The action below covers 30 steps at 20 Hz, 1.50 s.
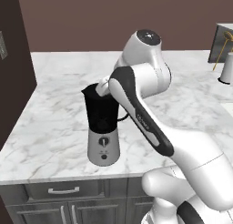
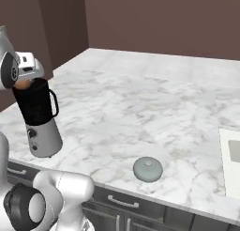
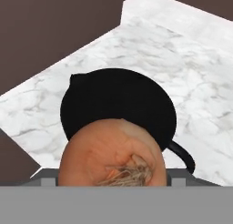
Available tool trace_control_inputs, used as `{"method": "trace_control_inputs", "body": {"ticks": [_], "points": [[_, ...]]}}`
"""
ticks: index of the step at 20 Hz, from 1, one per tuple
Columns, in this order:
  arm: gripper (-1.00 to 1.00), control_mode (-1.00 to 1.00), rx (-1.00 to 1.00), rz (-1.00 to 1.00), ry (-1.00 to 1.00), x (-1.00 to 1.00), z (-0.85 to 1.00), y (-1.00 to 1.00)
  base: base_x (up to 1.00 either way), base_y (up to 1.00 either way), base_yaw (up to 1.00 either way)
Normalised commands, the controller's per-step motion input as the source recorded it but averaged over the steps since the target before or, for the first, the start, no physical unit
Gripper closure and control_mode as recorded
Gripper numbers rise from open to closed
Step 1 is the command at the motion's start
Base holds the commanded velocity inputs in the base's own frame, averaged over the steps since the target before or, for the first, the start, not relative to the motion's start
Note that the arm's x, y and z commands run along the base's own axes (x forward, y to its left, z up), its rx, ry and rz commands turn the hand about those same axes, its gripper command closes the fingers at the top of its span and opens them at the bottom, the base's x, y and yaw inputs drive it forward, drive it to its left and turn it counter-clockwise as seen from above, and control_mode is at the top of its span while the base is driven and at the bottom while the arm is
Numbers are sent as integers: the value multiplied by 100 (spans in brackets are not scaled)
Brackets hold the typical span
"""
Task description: Grab the onion and lemon wedge from the fridge, place them in the blender, close the lid, and turn on the blender to create a marinade.
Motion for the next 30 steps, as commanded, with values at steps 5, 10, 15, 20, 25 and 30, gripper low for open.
{"method": "trace_control_inputs", "body": {"ticks": [5, 10, 15, 20, 25, 30], "points": [[100, -100, 0, 2, 4, 45, -30, 6, 0, 0, 0], [100, -100, 0, 0, 3, 39, -21, 0, 0, 0, 0], [100, -100, 0, 0, 1, 40, -14, 11, 0, 0, 0], [100, -100, 0, 0, 0, 36, -8, 41, 0, 0, 0], [-100, -100, 0, 0, 0, 24, -16, 37, 0, 0, 0], [-100, -100, 0, -1, 0, 0, -1, -2, 0, 0, 0]]}}
